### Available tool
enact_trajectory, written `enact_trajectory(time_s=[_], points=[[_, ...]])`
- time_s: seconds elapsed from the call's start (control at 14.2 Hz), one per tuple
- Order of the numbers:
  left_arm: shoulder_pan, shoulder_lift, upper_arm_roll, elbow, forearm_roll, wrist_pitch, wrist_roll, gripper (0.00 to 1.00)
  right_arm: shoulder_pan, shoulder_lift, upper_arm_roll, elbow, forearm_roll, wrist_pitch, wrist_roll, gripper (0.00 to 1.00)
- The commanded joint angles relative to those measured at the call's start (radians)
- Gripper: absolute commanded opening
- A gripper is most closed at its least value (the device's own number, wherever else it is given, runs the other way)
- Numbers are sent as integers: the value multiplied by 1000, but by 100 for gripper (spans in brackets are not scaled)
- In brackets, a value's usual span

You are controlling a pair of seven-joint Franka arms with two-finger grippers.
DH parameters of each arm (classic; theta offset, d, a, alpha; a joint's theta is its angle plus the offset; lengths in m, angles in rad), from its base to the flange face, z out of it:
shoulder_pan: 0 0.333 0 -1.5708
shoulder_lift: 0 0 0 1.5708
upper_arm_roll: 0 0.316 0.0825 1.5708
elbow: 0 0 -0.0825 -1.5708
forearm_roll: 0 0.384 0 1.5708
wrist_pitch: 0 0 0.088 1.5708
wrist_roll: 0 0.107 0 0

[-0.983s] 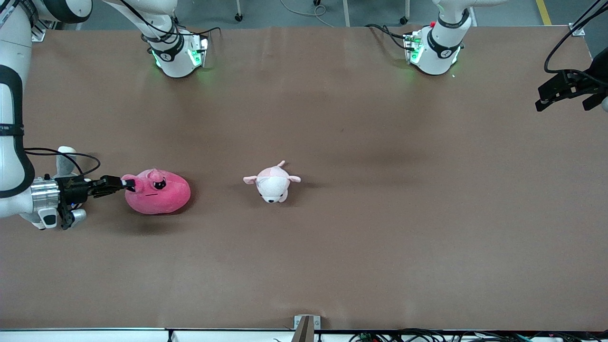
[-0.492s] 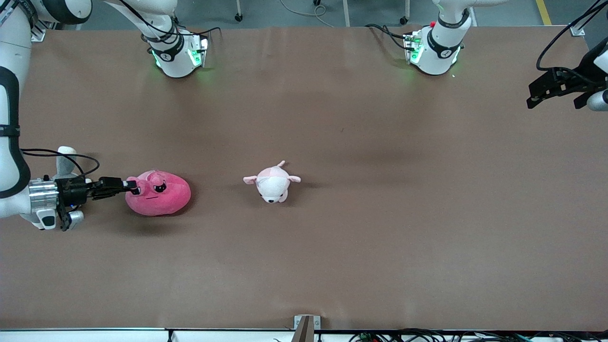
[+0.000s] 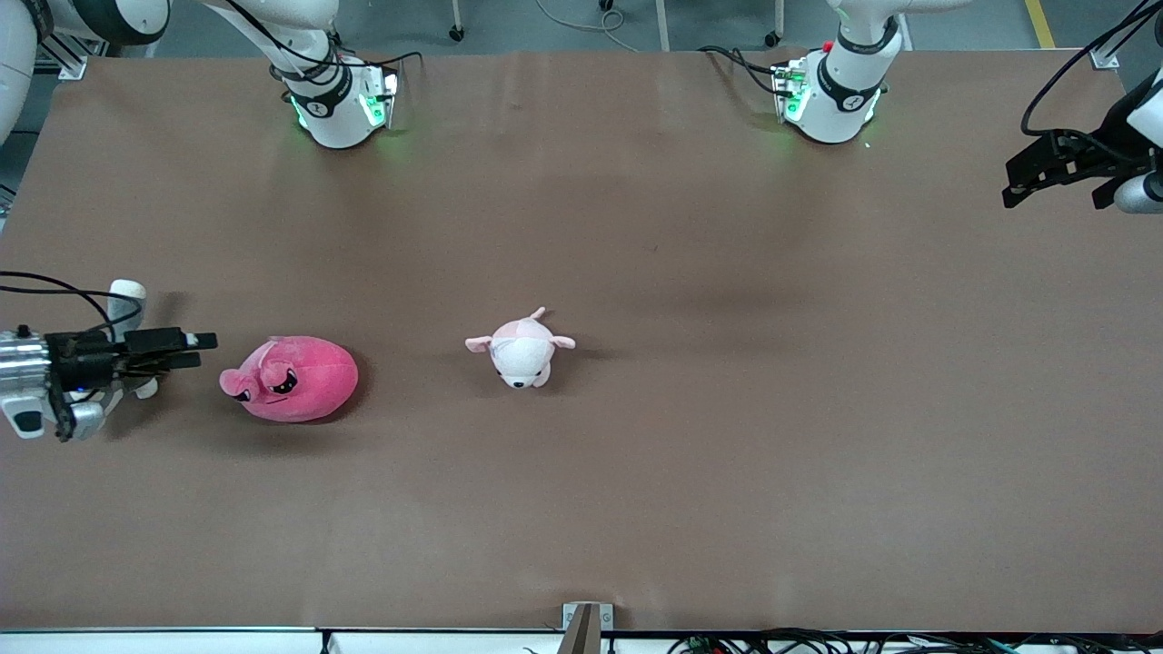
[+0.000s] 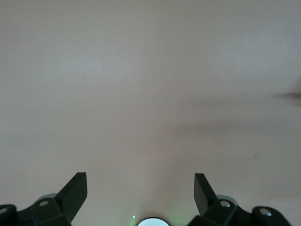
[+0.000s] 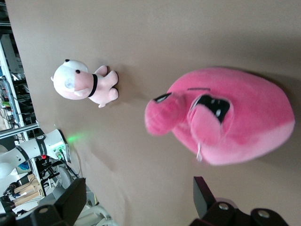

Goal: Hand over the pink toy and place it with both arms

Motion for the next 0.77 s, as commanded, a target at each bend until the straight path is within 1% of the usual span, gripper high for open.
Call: enact_trajectory(time_s=[0.0,0.14,0.21,0.35,0.42,0.49,0.63,0.7], points=[[-2,-24,-17,-41,-8,34,-5,100,2,-59,12,48,-58,-50,103,100],[1,-30,-18,-56,-11,47,-5,100,38,-137,18,48,-147,-45,164,100],[1,-30,-18,-56,-11,51,-5,100,75,-174,17,48,-188,-38,217,100],[-1,-30,-18,-56,-11,55,-5,100,123,-223,17,54,-241,-34,334,100],[-2,-29,-18,-58,-11,67,-12,100,146,-233,17,66,-268,-33,376,100],[-2,-29,-18,-58,-11,70,-23,100,167,-240,17,80,-314,-31,399,100],[-1,-29,-18,-56,-14,71,-25,100,207,-256,17,109,-434,-30,407,100],[-1,-30,-18,-56,-15,71,-25,100,212,-259,17,117,-469,-13,405,100]])
